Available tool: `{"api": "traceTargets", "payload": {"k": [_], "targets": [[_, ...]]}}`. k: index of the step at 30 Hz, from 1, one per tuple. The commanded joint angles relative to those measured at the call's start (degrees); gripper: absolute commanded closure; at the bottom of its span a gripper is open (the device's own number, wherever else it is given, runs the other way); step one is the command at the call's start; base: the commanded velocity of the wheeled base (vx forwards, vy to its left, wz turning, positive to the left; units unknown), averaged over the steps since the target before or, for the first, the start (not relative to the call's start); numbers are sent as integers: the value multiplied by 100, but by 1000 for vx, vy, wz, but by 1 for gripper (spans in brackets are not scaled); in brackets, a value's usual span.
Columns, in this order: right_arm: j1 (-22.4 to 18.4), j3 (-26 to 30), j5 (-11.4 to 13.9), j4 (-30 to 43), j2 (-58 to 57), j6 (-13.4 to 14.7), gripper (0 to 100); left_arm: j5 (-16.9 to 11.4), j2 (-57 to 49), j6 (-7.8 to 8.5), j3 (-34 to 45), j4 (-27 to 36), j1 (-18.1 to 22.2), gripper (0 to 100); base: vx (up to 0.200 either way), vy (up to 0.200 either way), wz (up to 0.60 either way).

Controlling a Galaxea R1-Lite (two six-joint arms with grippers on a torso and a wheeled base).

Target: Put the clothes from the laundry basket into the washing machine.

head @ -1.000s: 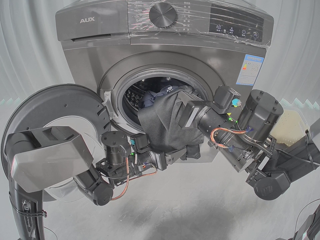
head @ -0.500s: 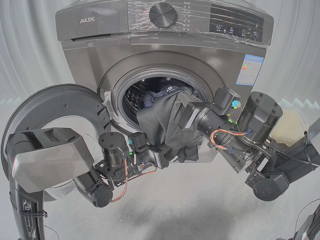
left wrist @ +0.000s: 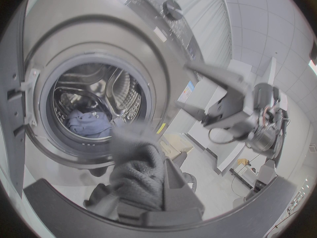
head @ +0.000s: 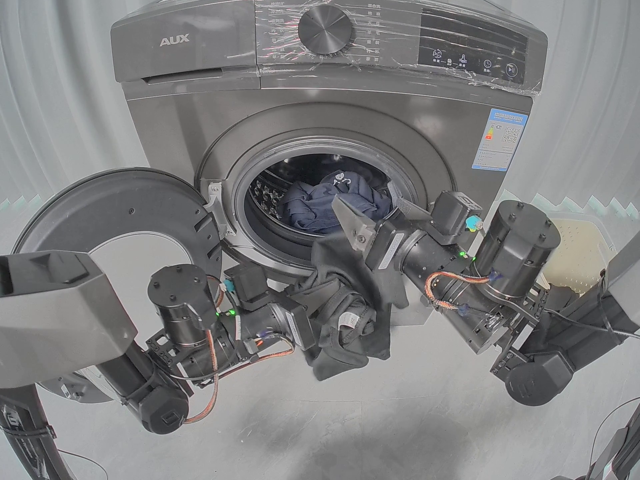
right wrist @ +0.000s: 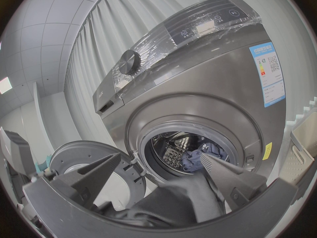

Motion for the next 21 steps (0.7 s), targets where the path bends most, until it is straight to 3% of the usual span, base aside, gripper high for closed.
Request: {"api": "traceTargets", "payload": {"k": [1, 11, 15, 21], "targets": [[-127, 148, 1, 5, -12, -27, 0, -36, -649, -32, 185, -32, 26, 100, 0, 0, 0], [-381, 719, 106, 40, -100, -88, 0, -1, -1089, -32, 220, -41, 140, 100, 0, 0, 0], [-452, 1115, 334, 49, -100, -255, 0, -1, -1370, -75, 335, -41, 299, 100, 0, 0, 0], [-452, 1686, 660, -48, 111, -291, 0, -1, -1423, -102, 273, -41, 316, 100, 0, 0, 0]]}}
